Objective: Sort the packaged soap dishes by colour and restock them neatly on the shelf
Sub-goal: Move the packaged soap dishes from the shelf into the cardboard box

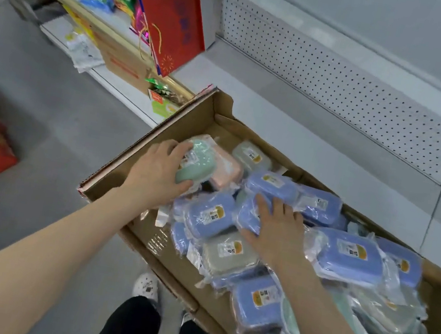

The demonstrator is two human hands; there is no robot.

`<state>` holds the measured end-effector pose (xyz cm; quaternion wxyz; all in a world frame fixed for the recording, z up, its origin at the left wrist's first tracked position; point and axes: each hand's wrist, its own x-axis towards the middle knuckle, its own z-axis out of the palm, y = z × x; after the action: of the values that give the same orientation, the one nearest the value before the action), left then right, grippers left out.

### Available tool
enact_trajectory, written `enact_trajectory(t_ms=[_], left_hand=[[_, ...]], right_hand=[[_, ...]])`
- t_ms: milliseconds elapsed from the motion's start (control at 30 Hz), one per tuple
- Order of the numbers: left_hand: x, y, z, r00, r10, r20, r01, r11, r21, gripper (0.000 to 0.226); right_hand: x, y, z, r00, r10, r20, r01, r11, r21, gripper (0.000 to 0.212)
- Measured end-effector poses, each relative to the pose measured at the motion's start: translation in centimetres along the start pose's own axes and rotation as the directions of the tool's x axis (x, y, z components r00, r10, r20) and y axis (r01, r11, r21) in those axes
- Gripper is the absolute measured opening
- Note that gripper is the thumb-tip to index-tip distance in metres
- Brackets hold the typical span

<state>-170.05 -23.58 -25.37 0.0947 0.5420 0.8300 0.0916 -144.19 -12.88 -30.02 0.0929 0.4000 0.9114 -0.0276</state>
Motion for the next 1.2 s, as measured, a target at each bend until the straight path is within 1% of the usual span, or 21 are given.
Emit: enact_trajectory(t_ms=[67,200,300,367,433,467,533,600,633,733,800,833,900,967,1067,1100,1133,1200], left_hand=[[3.6,-0.1,0.7,0.998,0.067,0.014,-0.067,0.998,0.003,0.075],[11.3,0.2,3.0,0.987,0.137,0.088,-0.138,0.990,0.005,0.073],[15.7,0.0,5.4,0.978,0.172,0.115,-0.181,0.981,0.072,0.074],[17.5,-0.4,6.8,0.969,0.202,0.141,-0.220,0.967,0.128,0.069],[18.5,-1.1,8.3,0.944,0.305,0.123,-0.320,0.937,0.137,0.060],[18.8,-1.7,8.7,0.934,0.339,0.112,-0.352,0.928,0.122,0.057],[18.7,-2.4,8.7,0.936,0.320,0.144,-0.332,0.941,0.065,0.058],[17.9,-3.5,8.6,0.924,0.294,0.242,-0.308,0.951,0.020,0.062],[17.2,-4.2,8.4,0.917,0.294,0.269,-0.303,0.953,-0.008,0.062],[13.8,-5.9,7.7,0.897,0.346,0.276,-0.341,0.938,-0.067,0.063],[11.1,-6.7,7.7,0.901,0.329,0.284,-0.319,0.944,-0.082,0.065],[9.5,-6.9,7.9,0.906,0.306,0.291,-0.296,0.952,-0.080,0.066],[6.7,-7.2,8.3,0.919,0.233,0.319,-0.227,0.972,-0.054,0.072],[4.7,-7.3,8.6,0.926,0.126,0.356,-0.122,0.992,-0.034,0.085],[3.1,-7.3,9.0,0.936,0.030,0.352,-0.038,0.999,0.015,0.099],[2.9,-7.3,9.1,0.935,0.000,0.353,-0.016,0.999,0.041,0.101],[2.9,-7.2,9.2,0.933,-0.032,0.358,0.010,0.998,0.064,0.102],[2.8,-7.0,9.2,0.929,-0.077,0.363,0.052,0.996,0.076,0.102]], right_hand=[[0.3,-0.1,0.2,0.999,0.021,-0.031,-0.020,1.000,0.016,0.069],[0.9,-0.4,-0.1,0.992,0.096,-0.085,-0.092,0.994,0.051,0.054],[1.6,-0.3,-0.3,0.976,0.147,-0.157,-0.136,0.987,0.082,0.048],[2.3,-0.3,-0.5,0.966,0.206,-0.158,-0.191,0.976,0.109,0.048],[3.3,-0.2,-0.6,0.962,0.247,-0.115,-0.234,0.965,0.117,0.051],[3.9,-0.2,-0.6,0.963,0.256,-0.086,-0.246,0.963,0.107,0.052],[4.9,-0.1,-0.8,0.964,0.264,-0.028,-0.261,0.962,0.078,0.048],[6.1,-0.1,-1.2,0.962,0.268,0.060,-0.270,0.962,0.028,0.046],[6.9,-0.1,-1.5,0.957,0.274,0.094,-0.275,0.962,0.000,0.044],[9.4,-1.2,-2.5,0.955,0.286,0.078,-0.288,0.957,0.013,0.035],[11.5,-2.8,-2.6,0.975,0.218,0.049,-0.220,0.975,0.038,0.031],[12.5,-3.8,-2.6,0.987,0.156,0.040,-0.158,0.986,0.053,0.034],[14.2,-5.9,-2.1,0.998,0.043,0.052,-0.047,0.997,0.068,0.051],[15.3,-7.5,-0.9,0.995,-0.003,0.099,-0.003,0.998,0.059,0.070],[16.0,-8.3,1.5,0.984,0.022,0.177,-0.031,0.998,0.047,0.101],[16.1,-8.3,2.1,0.982,0.031,0.186,-0.042,0.998,0.055,0.107],[16.2,-8.3,2.5,0.981,0.037,0.189,-0.051,0.996,0.068,0.108],[16.3,-8.0,2.9,0.983,0.044,0.178,-0.064,0.992,0.108,0.105]])
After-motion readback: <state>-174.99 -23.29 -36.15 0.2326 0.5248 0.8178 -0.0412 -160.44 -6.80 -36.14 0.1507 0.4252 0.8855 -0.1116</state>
